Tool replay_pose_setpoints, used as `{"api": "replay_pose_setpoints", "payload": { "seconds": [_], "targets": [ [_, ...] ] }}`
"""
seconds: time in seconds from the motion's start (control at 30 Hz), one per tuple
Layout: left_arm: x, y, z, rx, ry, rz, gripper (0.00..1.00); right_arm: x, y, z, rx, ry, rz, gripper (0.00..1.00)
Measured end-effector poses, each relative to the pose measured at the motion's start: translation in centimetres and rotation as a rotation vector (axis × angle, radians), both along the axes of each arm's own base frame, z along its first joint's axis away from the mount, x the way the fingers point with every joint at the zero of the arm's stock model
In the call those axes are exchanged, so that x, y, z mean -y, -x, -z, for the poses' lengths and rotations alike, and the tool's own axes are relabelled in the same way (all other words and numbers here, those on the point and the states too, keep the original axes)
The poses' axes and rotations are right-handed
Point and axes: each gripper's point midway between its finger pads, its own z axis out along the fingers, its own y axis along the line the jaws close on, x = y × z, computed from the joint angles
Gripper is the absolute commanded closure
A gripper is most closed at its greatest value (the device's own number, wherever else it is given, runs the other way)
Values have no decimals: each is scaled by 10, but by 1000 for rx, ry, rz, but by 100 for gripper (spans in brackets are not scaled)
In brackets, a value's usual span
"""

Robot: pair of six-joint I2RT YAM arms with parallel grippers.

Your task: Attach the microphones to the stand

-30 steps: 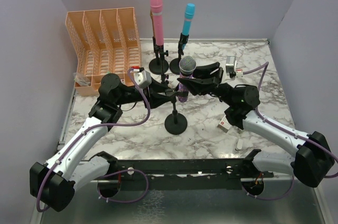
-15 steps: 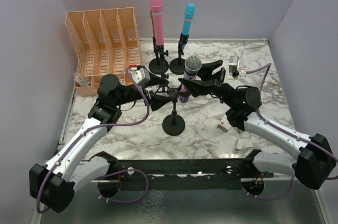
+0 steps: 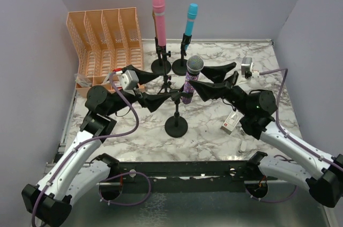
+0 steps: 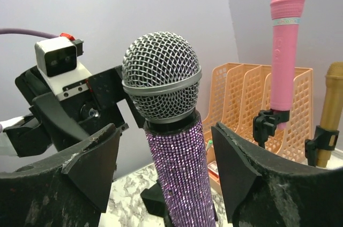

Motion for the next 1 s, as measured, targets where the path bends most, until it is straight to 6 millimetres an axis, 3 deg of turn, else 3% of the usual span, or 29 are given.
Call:
{"api": "replay_pose_setpoints", "payload": {
  "seconds": [0.17,0.3,0.43,0.53,0.7,0.77,0.9,0.97,1.0],
  "targets": [
    [-18,-6,-22,-54,112,-128,10,21,12,-5,-55,0,40,27],
    [-28,-15,-27,-143,158,-210,10,40,18,5,-147,10,90,27],
    [-38,-16,-15,-247,160,-277,10,52,16,42,-294,59,143,29],
    [-54,-16,2,-318,181,-371,8,59,10,87,-441,119,196,30],
    [-99,-14,55,-467,219,-619,6,83,-2,169,-718,241,376,28],
    [-118,-12,72,-523,227,-724,6,99,-5,192,-800,272,467,27],
    [-147,-6,87,-560,232,-864,6,135,-4,216,-905,313,659,18],
    [-159,-1,89,-555,235,-915,1,154,-3,214,-928,311,748,3],
    [-164,2,89,-552,236,-934,1,163,-1,209,-934,298,789,1]
  ]
}}
